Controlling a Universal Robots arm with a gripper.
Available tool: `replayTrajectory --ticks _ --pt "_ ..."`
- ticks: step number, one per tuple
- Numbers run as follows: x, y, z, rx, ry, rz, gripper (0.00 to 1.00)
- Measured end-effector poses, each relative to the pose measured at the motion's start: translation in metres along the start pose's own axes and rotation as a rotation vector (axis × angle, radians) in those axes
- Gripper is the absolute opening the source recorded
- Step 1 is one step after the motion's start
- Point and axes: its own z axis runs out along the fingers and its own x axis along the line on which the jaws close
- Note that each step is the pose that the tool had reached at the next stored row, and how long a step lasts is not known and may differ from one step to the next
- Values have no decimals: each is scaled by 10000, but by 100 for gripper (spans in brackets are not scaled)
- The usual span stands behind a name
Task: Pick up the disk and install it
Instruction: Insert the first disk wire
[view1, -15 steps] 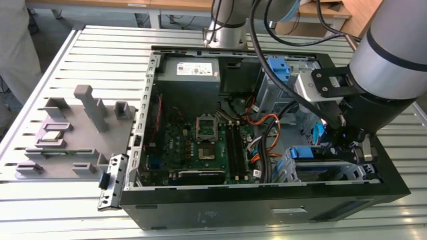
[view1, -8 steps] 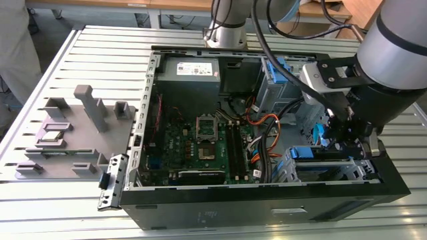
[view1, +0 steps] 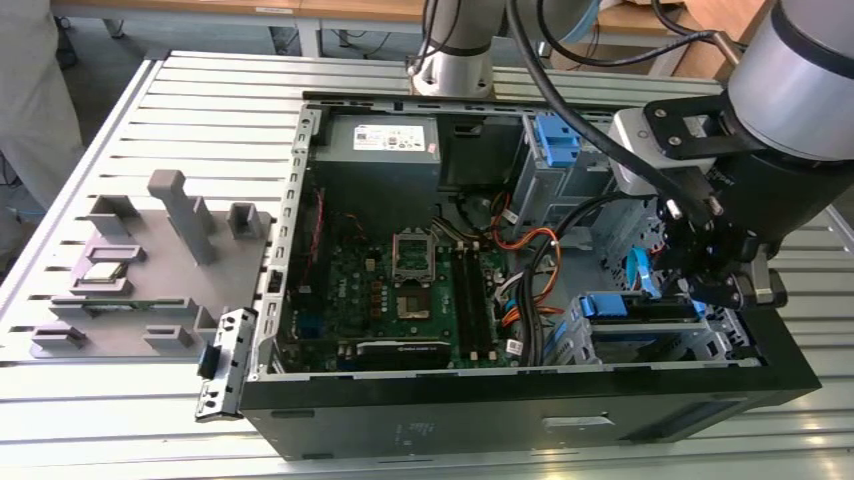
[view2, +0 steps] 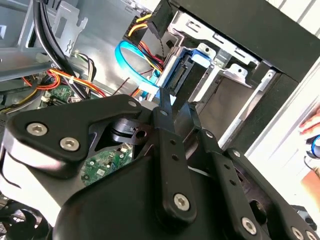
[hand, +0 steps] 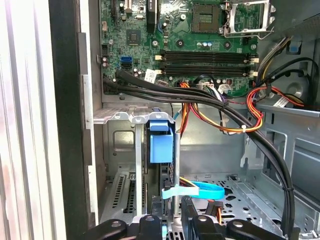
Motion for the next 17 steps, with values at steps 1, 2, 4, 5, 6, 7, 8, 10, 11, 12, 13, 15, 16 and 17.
replayTrajectory --ticks 1,2,4,5,6,7,8,10,11,12,13,15,16,17 --pt "0 0 -1 -1 1 0 30" --pt "0 -1 -1 -37 2 2 30" --pt "0 -5 2 -324 9 27 30" --pt "0 -9 5 -501 11 41 30" --pt "0 -14 7 -699 15 57 30" --pt "0 -19 9 -876 19 73 30" --pt "1 -25 11 -1057 21 89 30" --pt "0 -32 14 -1362 26 113 30" --pt "0 -32 13 -1369 26 115 30" --pt "0 -32 13 -1375 27 116 30" --pt "0 -32 13 -1381 28 116 30" --pt "1 -36 14 -1383 29 137 30" --pt "1 -36 15 -1379 38 211 30" --pt "1 -36 16 -1369 49 321 30"
